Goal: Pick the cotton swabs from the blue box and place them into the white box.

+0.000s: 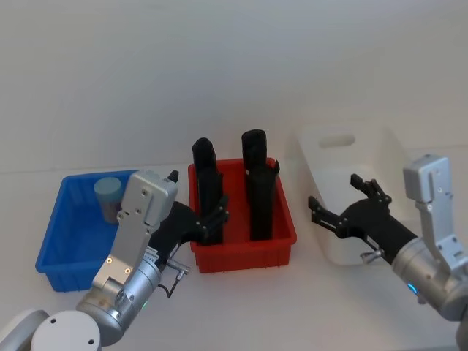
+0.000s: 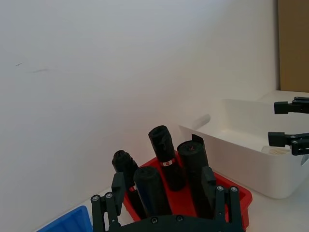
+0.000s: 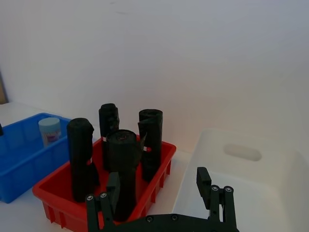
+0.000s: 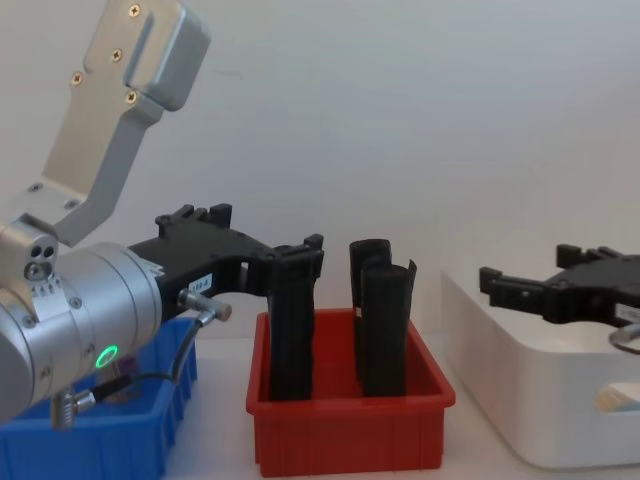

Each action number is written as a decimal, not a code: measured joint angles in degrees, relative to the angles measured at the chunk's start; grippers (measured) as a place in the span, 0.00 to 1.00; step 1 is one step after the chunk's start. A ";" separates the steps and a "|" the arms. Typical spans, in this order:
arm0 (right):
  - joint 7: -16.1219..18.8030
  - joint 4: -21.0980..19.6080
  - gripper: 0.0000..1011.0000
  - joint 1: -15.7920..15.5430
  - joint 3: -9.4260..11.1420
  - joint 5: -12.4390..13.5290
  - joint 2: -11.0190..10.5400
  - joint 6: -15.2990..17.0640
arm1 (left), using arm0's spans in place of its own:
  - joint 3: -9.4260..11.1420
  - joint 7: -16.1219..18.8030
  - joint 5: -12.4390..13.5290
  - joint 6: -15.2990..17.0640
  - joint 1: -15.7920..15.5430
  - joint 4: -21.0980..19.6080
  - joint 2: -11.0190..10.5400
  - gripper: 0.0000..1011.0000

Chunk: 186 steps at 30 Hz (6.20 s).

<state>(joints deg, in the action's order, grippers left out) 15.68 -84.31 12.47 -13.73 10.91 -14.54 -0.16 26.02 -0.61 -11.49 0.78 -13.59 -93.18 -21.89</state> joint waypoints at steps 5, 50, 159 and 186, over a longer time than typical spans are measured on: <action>2.38 4.10 0.99 3.03 -0.32 -0.73 1.21 -0.85 | 0.00 -0.01 0.00 0.01 0.00 0.01 0.00 0.99; 15.66 53.56 0.85 33.27 -4.75 -5.37 13.93 -13.71 | 0.00 -0.02 0.01 0.01 0.00 0.01 0.00 0.99; -3.64 2.73 0.99 6.18 4.05 3.90 1.11 6.53 | 0.00 -0.01 0.01 0.01 0.00 0.01 0.00 0.99; -3.52 1.54 0.99 5.47 4.11 4.25 0.90 5.67 | 0.00 -0.01 0.00 0.01 0.00 0.00 0.00 0.99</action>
<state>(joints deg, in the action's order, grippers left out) 12.16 -82.77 17.93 -9.62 15.17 -13.64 5.50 26.03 -0.62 -11.48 0.79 -13.59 -93.18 -21.89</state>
